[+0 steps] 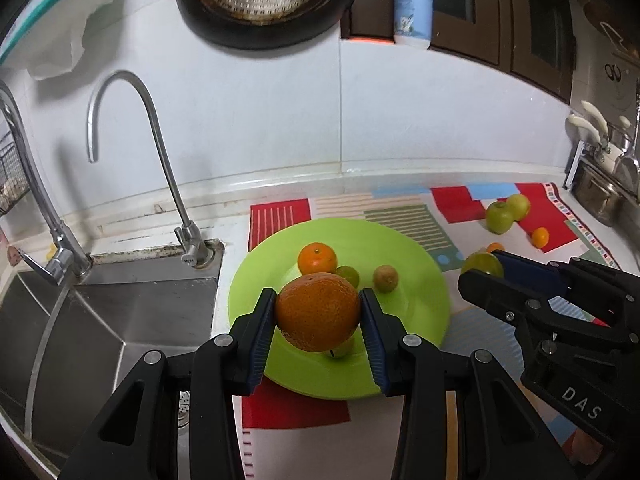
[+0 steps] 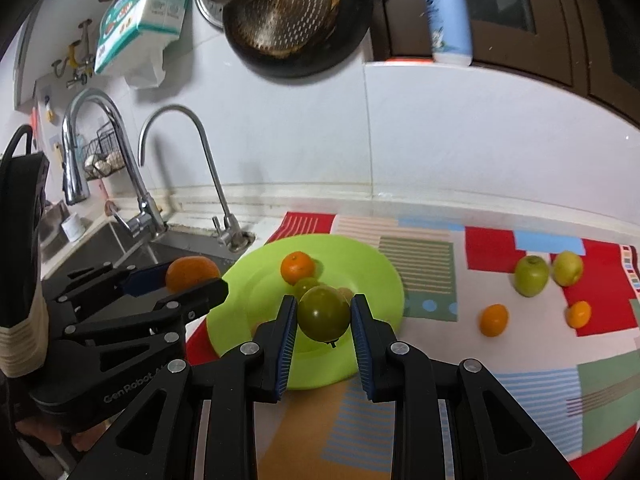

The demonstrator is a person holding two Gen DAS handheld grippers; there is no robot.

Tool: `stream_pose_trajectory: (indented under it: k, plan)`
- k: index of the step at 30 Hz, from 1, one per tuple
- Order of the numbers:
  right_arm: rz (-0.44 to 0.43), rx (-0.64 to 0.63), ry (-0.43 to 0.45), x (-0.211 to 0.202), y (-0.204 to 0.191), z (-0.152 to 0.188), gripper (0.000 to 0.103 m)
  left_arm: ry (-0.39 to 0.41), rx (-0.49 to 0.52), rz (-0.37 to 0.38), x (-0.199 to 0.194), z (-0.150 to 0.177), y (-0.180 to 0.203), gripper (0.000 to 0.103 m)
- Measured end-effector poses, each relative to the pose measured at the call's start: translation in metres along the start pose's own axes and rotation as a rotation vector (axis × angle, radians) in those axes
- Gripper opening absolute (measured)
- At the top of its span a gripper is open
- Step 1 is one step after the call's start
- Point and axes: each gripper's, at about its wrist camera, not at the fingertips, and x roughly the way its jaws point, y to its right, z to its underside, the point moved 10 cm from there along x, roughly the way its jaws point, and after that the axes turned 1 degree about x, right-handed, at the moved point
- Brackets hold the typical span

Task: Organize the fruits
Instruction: 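Carry the orange and green fruit over the green plate with both grippers, then open both grippers to drop the orange and green fruit onto the plate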

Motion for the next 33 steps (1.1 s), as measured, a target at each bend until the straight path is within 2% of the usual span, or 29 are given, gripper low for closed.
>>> stream_pose_trajectory:
  k: [11, 19, 23, 27, 33]
  plan:
    - [-0.003, 0.015, -0.089, 0.051, 0.003, 0.015, 0.028, -0.071, 0.003, 0.017, 0.046, 0.011, -0.010, 0.041]
    - [-0.008, 0.012, -0.131, 0.072, 0.003, 0.024, 0.028, -0.099, 0.002, 0.022, 0.064, 0.016, -0.012, 0.041]
    - [0.003, 0.005, -0.119, 0.073, 0.004, 0.021, 0.029, -0.080, 0.003, -0.005, 0.061, 0.013, -0.015, 0.054]
    - [0.028, 0.005, -0.096, 0.064, 0.010, 0.017, 0.037, -0.056, -0.004, -0.020, 0.051, 0.008, -0.017, 0.056]
    - [0.048, 0.026, -0.068, 0.044, 0.020, 0.013, 0.037, -0.043, -0.025, -0.035, 0.029, 0.008, -0.014, 0.064]
